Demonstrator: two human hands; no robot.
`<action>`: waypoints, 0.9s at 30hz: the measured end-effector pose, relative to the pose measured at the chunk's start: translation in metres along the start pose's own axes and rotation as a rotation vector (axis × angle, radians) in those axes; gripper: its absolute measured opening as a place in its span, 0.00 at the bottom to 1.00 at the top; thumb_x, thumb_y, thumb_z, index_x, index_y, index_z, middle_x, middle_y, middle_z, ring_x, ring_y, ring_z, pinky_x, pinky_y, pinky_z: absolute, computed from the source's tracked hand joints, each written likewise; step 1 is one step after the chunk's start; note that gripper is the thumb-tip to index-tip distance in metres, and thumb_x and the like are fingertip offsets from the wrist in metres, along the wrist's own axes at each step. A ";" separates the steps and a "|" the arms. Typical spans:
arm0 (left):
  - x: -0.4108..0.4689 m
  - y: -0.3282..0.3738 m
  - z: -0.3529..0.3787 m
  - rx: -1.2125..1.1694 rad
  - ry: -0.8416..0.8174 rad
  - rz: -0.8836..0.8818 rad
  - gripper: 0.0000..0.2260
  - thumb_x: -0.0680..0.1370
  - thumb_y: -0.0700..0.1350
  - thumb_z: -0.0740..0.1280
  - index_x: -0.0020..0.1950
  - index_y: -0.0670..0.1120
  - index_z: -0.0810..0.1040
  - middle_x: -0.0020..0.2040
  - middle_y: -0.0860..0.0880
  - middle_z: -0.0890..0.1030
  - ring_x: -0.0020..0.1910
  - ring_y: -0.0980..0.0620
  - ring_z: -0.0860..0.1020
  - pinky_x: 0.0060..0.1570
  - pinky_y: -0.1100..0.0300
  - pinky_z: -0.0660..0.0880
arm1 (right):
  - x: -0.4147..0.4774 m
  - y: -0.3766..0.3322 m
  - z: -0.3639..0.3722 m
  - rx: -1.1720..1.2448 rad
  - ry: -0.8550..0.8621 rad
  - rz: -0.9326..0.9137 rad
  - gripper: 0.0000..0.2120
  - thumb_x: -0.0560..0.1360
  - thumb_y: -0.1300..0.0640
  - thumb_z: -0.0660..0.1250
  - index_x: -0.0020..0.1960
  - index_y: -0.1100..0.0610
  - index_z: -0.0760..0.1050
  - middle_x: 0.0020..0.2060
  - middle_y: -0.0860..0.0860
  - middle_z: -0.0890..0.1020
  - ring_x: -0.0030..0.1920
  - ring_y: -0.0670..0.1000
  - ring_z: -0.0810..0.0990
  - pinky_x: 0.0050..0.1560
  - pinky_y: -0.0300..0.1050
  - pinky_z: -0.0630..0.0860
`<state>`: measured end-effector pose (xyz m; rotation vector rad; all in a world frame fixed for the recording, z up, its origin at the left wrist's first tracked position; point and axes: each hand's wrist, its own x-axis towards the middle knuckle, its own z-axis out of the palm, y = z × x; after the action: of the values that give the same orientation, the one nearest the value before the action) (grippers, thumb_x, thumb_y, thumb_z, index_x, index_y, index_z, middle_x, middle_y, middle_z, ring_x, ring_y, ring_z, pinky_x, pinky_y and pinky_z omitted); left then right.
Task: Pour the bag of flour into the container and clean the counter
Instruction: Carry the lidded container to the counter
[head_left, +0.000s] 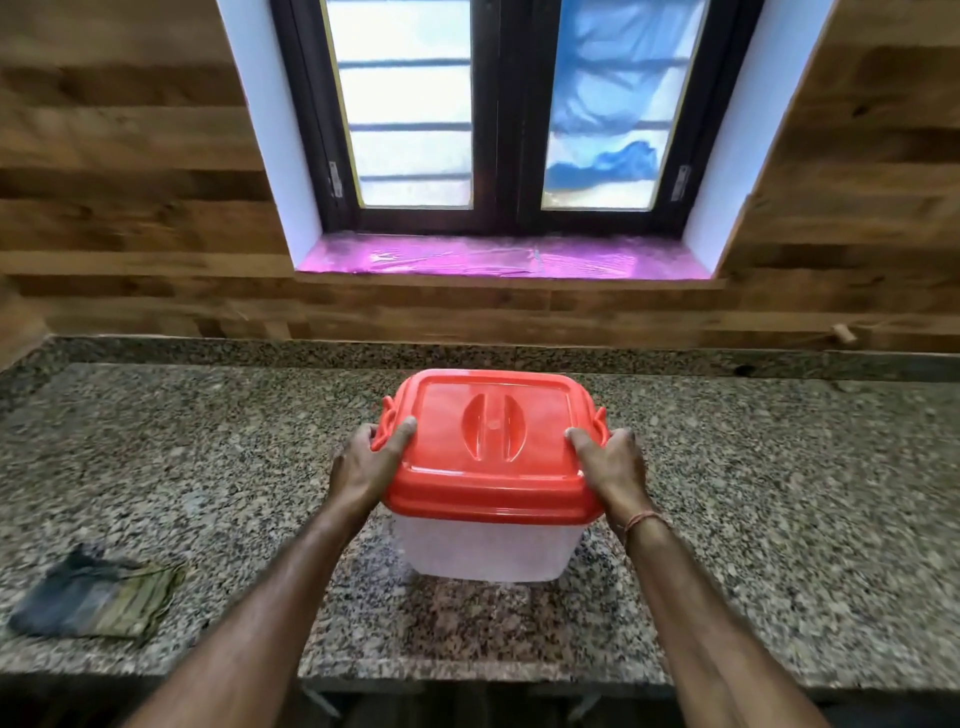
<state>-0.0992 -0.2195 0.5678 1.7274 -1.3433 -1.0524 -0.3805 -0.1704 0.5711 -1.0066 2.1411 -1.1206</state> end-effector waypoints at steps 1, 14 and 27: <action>0.006 0.000 -0.002 0.017 -0.019 -0.026 0.29 0.75 0.73 0.62 0.55 0.47 0.76 0.47 0.45 0.84 0.42 0.46 0.85 0.39 0.51 0.83 | 0.004 0.000 0.002 -0.021 -0.001 -0.001 0.24 0.78 0.43 0.68 0.62 0.63 0.73 0.41 0.52 0.79 0.34 0.47 0.75 0.29 0.39 0.68; 0.031 -0.004 -0.009 -0.213 0.008 -0.195 0.20 0.86 0.52 0.56 0.70 0.41 0.74 0.48 0.41 0.82 0.38 0.47 0.81 0.29 0.57 0.75 | 0.010 0.001 0.005 -0.074 -0.058 0.011 0.28 0.82 0.37 0.57 0.65 0.60 0.73 0.45 0.54 0.81 0.36 0.48 0.80 0.29 0.38 0.70; 0.030 -0.002 0.011 -0.001 -0.068 0.061 0.41 0.76 0.62 0.71 0.83 0.52 0.57 0.73 0.41 0.73 0.56 0.46 0.78 0.44 0.55 0.77 | 0.025 0.014 0.003 0.103 0.101 0.306 0.29 0.85 0.41 0.53 0.43 0.62 0.80 0.44 0.59 0.85 0.42 0.57 0.83 0.43 0.48 0.79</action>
<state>-0.1043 -0.2488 0.5560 1.6525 -1.4281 -1.0867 -0.3979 -0.1869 0.5552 -0.5631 2.1982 -1.1363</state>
